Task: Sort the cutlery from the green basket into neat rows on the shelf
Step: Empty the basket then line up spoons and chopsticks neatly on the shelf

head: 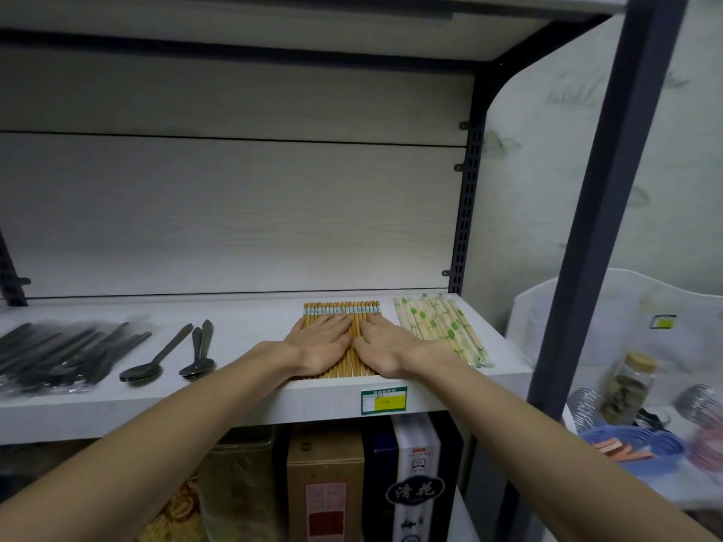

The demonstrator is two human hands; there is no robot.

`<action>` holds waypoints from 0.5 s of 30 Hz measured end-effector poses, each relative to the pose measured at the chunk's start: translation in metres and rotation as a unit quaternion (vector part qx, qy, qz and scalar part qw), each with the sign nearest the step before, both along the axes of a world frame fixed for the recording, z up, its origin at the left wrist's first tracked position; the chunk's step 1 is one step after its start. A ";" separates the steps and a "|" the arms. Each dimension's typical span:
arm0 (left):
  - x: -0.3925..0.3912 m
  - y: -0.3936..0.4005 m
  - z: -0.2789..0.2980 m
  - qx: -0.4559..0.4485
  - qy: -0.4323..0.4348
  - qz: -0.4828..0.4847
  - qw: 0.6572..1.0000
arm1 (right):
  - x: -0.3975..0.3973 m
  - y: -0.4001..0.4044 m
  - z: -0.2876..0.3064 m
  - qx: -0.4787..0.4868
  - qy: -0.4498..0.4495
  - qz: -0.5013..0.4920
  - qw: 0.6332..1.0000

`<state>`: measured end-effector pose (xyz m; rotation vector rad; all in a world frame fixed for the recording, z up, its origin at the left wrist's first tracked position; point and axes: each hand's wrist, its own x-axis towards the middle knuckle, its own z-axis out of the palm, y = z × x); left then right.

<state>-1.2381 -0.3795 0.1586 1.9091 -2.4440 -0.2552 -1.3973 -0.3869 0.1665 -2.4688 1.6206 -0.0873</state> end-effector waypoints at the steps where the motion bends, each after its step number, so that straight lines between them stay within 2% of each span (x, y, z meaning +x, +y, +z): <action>1: -0.001 0.000 0.000 0.000 0.000 -0.001 1.000 | -0.001 -0.002 0.000 -0.002 -0.002 0.003 1.000; 5: -0.003 -0.003 -0.002 -0.005 0.006 -0.004 1.000 | -0.010 -0.010 0.005 -0.019 -0.041 0.000 0.999; 8: -0.009 -0.006 -0.003 -0.006 0.006 -0.009 1.000 | -0.031 -0.014 0.015 -0.097 -0.095 -0.013 0.991; 11: -0.019 -0.008 -0.003 -0.010 0.006 -0.016 1.000 | -0.066 -0.020 0.012 -0.149 -0.032 -0.063 0.986; 13: -0.027 -0.010 -0.003 -0.013 0.004 -0.020 1.000 | -0.087 -0.022 0.003 -0.113 0.012 -0.120 0.986; 15: -0.034 -0.013 -0.004 -0.017 0.001 -0.022 1.000 | -0.099 -0.023 -0.005 -0.072 0.010 -0.152 0.986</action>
